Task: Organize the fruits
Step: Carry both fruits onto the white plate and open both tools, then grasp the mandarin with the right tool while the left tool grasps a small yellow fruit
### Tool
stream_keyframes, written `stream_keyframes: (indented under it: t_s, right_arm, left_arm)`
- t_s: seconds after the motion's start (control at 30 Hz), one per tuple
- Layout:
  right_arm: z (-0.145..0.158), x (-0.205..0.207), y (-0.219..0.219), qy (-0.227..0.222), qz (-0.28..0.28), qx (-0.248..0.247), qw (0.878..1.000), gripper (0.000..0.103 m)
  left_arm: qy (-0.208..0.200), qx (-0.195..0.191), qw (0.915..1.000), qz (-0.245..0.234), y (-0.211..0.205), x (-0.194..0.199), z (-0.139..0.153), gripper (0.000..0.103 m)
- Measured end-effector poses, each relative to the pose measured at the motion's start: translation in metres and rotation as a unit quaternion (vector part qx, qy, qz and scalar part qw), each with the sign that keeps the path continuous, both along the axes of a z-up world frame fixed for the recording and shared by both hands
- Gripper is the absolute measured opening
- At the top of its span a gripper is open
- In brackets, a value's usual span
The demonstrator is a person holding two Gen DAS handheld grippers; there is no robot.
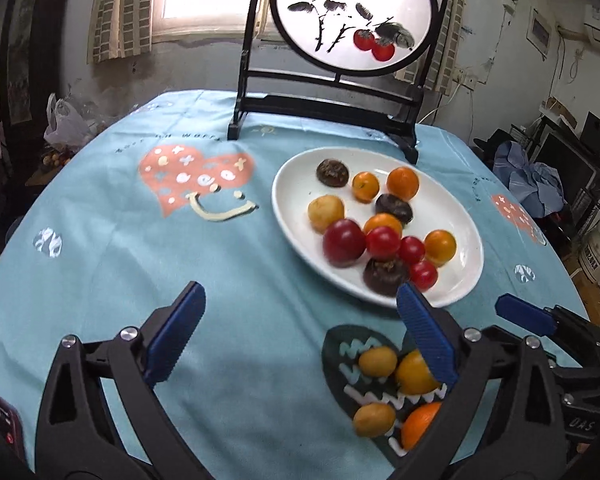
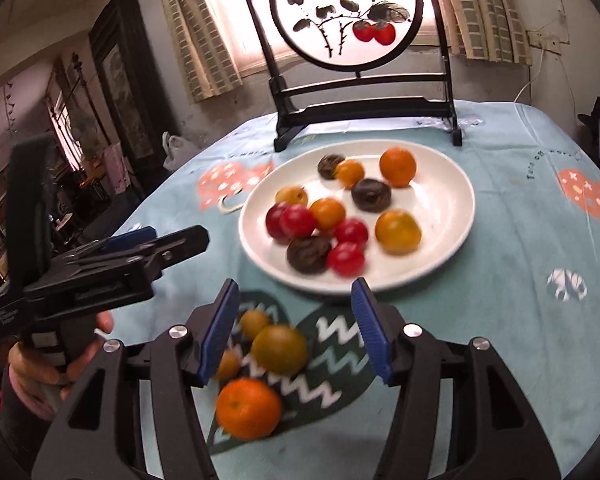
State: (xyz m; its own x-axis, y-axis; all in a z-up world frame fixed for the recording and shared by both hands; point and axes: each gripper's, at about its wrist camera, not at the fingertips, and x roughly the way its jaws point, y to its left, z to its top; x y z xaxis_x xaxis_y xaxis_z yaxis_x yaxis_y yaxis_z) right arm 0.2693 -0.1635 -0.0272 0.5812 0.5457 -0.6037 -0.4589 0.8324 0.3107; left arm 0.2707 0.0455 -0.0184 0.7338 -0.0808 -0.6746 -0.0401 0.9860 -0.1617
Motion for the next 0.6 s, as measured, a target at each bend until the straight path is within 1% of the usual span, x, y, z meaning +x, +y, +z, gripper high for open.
stream_keyframes:
  t_s: [0.07, 0.13, 0.2, 0.33, 0.43, 0.6]
  right_arm:
    - [-0.006, -0.011, 0.004, 0.006, 0.013, -0.009, 1.000, 0.059]
    - [-0.010, -0.020, 0.010, 0.011, 0.028, -0.022, 0.999, 0.059]
    - [-0.015, -0.023, 0.017, 0.017, 0.038, -0.042, 0.998, 0.059]
    - [-0.026, -0.029, 0.028, 0.039, 0.068, -0.062, 0.995, 0.059]
    - [-0.031, -0.034, 0.035, 0.036, 0.077, -0.084, 0.993, 0.059]
    - [-0.036, -0.035, 0.038, 0.035, 0.076, -0.100, 0.991, 0.059]
  left_arm:
    - [0.025, -0.003, 0.9996, 0.009, 0.007, -0.001, -0.010, 0.098]
    - [0.032, -0.002, 0.9992, 0.025, 0.013, -0.002, -0.013, 0.098]
    - [0.029, 0.004, 0.9989, 0.038, 0.015, -0.004, -0.013, 0.098]
    - [0.029, 0.006, 0.9987, 0.041, 0.018, -0.006, -0.012, 0.098]
    - [0.033, 0.006, 0.9987, 0.039, 0.017, -0.005, -0.012, 0.098]
    - [0.034, -0.001, 0.9986, 0.040, 0.019, -0.006, -0.009, 0.098]
